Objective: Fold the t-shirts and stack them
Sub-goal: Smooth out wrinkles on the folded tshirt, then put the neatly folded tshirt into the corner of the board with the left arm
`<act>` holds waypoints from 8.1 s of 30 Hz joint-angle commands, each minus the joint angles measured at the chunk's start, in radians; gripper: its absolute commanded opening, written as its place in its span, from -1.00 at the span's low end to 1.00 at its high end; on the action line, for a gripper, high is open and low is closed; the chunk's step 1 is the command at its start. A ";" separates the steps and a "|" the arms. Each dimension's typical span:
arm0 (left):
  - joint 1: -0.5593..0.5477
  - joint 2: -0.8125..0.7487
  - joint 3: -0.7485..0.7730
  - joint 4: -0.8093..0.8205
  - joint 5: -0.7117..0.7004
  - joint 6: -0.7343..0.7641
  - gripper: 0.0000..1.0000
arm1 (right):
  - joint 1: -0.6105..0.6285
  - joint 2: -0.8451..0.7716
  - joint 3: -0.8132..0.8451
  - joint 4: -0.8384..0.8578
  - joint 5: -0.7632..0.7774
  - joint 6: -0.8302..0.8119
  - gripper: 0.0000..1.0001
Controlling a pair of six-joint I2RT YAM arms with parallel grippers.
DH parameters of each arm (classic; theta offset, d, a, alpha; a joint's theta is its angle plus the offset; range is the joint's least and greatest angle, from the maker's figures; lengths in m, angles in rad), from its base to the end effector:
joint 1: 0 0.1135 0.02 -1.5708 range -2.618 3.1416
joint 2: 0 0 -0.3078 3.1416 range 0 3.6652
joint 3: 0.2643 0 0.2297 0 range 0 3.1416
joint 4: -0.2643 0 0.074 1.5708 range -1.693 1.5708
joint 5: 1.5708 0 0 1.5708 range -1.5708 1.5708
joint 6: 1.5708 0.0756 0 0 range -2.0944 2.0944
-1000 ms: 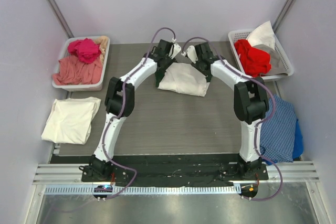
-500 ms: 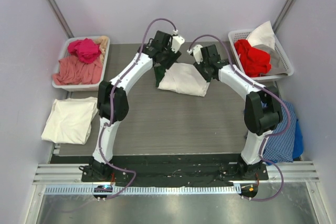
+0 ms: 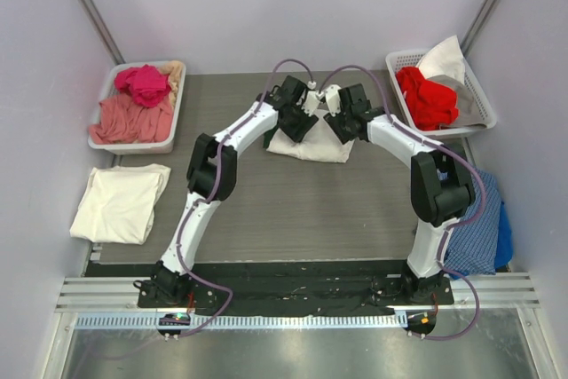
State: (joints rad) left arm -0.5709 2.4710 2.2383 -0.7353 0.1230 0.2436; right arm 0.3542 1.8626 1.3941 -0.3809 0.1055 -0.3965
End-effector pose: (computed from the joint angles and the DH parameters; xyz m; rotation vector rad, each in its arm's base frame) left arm 0.4790 -0.3187 0.1893 1.0557 2.3239 -0.2843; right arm 0.4079 0.1424 0.2497 -0.8419 2.2680 -0.1470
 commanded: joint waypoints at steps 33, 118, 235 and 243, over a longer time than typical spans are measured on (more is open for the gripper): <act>0.419 -0.155 -0.143 -0.117 0.584 -0.345 0.34 | 0.002 -0.263 -0.219 0.108 0.114 0.122 -0.06; 0.201 0.100 -0.051 -0.139 0.653 -0.391 -1.00 | -0.077 0.100 -0.044 0.108 0.098 0.015 -0.08; 1.470 -0.960 -0.852 -0.158 0.127 0.637 0.03 | -0.073 -0.255 -0.337 0.046 0.115 0.039 -0.09; 1.461 -1.054 -0.914 -0.205 0.254 0.638 0.07 | -0.075 -0.253 -0.346 0.046 0.118 0.036 -0.09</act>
State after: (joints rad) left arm 0.8906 1.4624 1.3663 -0.9249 0.2802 0.8757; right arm 0.2741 1.6150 1.0412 -0.3386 0.2253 -0.3698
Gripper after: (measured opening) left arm 0.537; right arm 0.454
